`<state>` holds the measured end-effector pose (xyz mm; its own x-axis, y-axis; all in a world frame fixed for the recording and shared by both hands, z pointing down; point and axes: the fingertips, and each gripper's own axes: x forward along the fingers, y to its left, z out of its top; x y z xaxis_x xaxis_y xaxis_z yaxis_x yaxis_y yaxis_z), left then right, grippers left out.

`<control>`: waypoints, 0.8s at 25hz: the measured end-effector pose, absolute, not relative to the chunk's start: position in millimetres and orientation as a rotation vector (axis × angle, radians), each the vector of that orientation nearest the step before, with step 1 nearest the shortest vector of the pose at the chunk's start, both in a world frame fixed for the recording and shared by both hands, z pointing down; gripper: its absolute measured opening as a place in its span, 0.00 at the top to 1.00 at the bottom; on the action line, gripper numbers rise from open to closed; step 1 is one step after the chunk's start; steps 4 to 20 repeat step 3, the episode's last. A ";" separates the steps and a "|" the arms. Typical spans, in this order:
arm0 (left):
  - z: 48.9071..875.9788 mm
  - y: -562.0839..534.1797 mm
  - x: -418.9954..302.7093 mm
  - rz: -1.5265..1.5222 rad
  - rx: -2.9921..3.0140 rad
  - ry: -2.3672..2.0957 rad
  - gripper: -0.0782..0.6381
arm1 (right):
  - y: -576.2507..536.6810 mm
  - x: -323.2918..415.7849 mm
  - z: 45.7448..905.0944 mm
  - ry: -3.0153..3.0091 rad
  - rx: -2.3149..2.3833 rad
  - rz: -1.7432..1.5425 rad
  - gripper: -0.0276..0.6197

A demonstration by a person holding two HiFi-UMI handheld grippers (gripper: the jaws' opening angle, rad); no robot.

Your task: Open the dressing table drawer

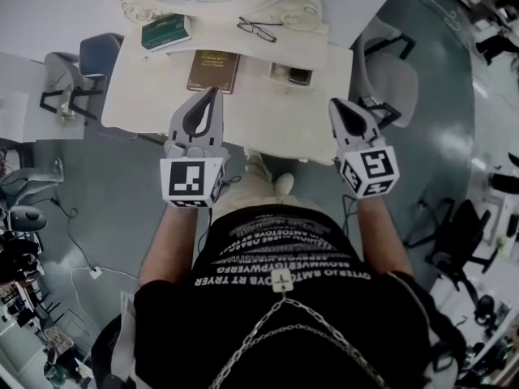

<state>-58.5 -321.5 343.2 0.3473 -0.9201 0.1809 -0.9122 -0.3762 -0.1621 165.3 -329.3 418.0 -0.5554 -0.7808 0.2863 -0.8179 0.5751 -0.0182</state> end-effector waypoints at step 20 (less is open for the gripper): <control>354.0 -329.7 -61.1 -0.396 -2.562 1.744 0.89 | -339.7 163.2 435.8 -2.544 1.321 0.252 0.95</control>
